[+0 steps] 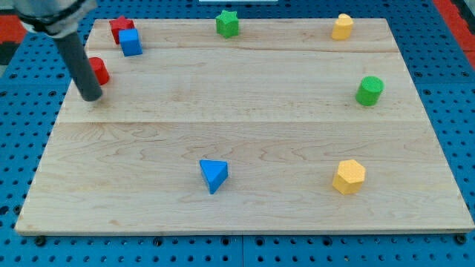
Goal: Slightly move the red circle towards the blue cube
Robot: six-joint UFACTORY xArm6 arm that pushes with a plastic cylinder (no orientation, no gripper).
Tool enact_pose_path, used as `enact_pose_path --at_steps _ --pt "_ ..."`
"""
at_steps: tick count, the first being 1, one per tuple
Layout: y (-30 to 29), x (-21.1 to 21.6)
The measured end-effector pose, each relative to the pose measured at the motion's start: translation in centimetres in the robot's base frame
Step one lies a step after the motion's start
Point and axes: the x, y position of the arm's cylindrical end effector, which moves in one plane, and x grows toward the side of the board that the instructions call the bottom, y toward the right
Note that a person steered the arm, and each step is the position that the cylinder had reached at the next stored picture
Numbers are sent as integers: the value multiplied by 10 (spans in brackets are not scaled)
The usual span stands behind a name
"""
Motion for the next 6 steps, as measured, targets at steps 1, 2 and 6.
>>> enact_pose_path --at_steps 1,2,6 --pt "-28 -8" --pt "30 -26" --pt "301 125"
